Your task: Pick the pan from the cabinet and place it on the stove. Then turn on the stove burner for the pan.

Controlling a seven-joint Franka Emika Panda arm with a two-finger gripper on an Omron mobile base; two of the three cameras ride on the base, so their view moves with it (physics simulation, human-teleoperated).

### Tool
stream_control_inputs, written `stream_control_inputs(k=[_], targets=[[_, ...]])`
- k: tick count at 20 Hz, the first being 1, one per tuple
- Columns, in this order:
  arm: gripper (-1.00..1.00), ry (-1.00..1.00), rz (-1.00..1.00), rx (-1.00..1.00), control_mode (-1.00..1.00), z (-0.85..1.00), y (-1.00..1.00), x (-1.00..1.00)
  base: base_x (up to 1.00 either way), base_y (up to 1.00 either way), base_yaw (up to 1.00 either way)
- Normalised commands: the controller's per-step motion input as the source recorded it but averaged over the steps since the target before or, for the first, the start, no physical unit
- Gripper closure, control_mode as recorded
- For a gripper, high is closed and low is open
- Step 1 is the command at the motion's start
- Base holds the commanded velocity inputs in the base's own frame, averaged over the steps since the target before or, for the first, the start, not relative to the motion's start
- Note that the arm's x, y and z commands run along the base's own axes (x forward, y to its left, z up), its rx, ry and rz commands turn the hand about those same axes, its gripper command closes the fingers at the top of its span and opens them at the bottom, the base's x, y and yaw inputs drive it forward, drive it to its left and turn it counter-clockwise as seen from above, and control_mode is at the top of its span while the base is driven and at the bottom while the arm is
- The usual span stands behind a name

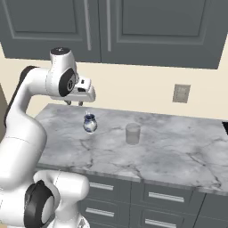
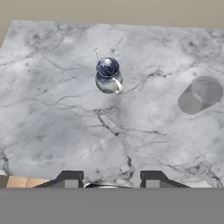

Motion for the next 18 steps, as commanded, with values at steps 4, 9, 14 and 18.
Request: stream_control_inputs(k=[4,9,14,18], targets=[[-1.00,-0.03,0.00,0.00,-1.00,0.00,-0.07,-0.13,0.00,0.00,0.00],[-1.00,-0.18,0.00,0.01,-1.00,0.12,-0.44,-0.27,0.00,0.00,0.00],[-1.00,-0.19,-0.01,0.00,-1.00,0.36,-0.43,-0.26,0.00,0.00,0.00],[-1.00,-0.22,0.00,0.00,-1.00,0.52,-0.25,-0.12,0.00,0.00,0.00]])
